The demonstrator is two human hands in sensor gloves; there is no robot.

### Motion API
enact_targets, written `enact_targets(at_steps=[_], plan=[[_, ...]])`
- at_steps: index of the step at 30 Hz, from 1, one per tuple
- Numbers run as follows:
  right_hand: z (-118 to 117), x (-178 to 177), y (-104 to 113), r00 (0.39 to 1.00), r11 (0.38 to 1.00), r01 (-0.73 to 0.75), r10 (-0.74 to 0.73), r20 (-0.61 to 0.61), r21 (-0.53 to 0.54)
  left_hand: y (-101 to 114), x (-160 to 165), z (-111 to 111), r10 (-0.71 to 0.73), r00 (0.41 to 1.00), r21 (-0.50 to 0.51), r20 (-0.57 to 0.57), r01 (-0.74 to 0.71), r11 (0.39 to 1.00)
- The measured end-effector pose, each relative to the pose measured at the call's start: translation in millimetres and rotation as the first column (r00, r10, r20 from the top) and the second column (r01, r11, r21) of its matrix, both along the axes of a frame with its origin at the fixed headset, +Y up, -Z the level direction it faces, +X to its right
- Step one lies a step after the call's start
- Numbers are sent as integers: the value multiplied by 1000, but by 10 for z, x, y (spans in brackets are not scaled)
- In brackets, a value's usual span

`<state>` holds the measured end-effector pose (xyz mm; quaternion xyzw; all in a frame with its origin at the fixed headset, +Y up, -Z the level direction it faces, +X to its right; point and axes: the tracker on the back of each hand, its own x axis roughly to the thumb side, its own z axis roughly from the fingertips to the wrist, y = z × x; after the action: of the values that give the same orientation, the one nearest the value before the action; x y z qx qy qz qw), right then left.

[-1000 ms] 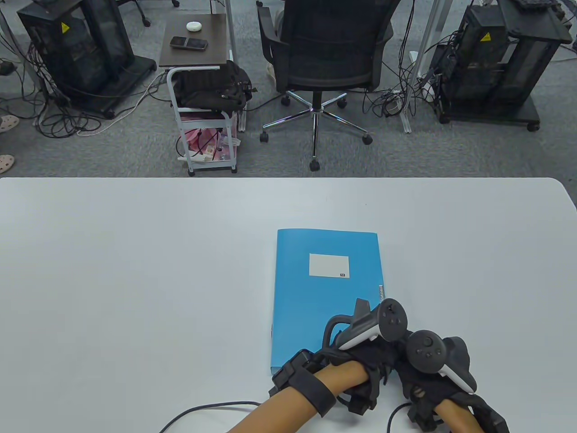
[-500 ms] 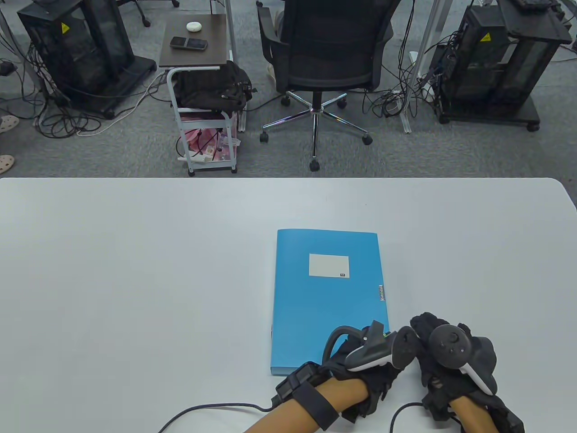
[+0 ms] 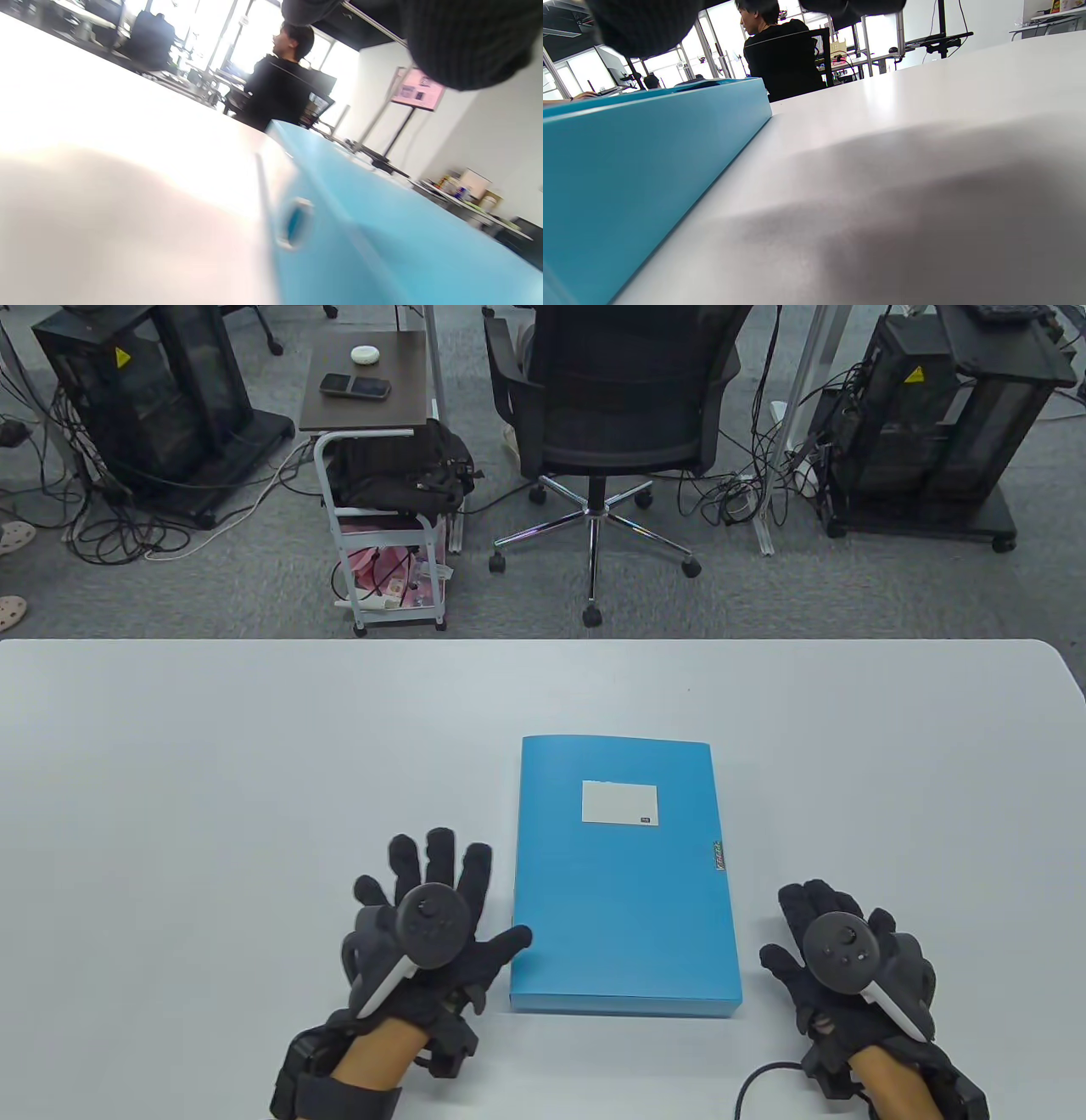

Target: Insert papers into file box

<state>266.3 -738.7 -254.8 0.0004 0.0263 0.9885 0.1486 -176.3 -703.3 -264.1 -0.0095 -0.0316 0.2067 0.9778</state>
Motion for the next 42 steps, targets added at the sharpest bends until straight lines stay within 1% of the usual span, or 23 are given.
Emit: enact_targets(at_steps=[1,2,6,8,10,11,14,16,22,26,28,31,33,34,37,42], plan=[[-4,3,0,1000,1000,-5,5,1,2,-36,-114,-3,-1,1000,18,-22,1,1000],[-2,10,-3,1000,1000,-10,10,4,5,-69,-223,-9,-1,999,10,-44,1,1000],[-10,51,-24,1000,1000,-11,11,15,0,-152,-435,3,-17,996,10,-89,18,1000],[-31,77,-53,1000,1000,-20,20,18,-17,-210,-498,0,-65,992,-20,-108,63,998],[-51,107,-74,999,999,-28,29,24,-32,-258,-531,0,-97,988,-28,-123,94,995],[-60,122,-82,999,999,-30,32,33,-34,-292,-543,-6,-87,989,-24,-119,85,996],[-90,163,-136,998,997,-20,24,50,-78,-362,-553,-31,-110,986,-92,-125,99,991],[-110,180,-191,998,992,-27,33,51,-121,-382,-555,-39,-119,984,-88,-130,108,990],[-134,162,-261,997,983,-55,62,35,-174,-461,-515,-32,-149,981,-103,-121,137,985],[-127,173,-295,999,978,-41,47,25,-204,-448,-524,-26,-127,982,-91,-138,115,989],[-125,191,-290,999,979,-26,32,28,-200,-444,-531,-35,-115,984,-103,-138,101,989],[-117,209,-265,999,984,-22,29,38,-178,-417,-548,-36,-102,984,-103,-145,88,991],[-111,204,-257,999,984,-18,25,34,-176,-367,-573,-20,-56,987,-91,-152,42,995],[-108,195,-249,999,986,-20,26,31,-167,-333,-579,-4,-19,988,-67,-153,9,998],[-112,155,-220,999,992,-45,48,24,-114,-283,-570,24,2,990,-40,-143,-8,999],[-103,90,-221,998,993,-58,59,-1,-102,-277,-550,14,11,991,-45,-133,-17,999]])
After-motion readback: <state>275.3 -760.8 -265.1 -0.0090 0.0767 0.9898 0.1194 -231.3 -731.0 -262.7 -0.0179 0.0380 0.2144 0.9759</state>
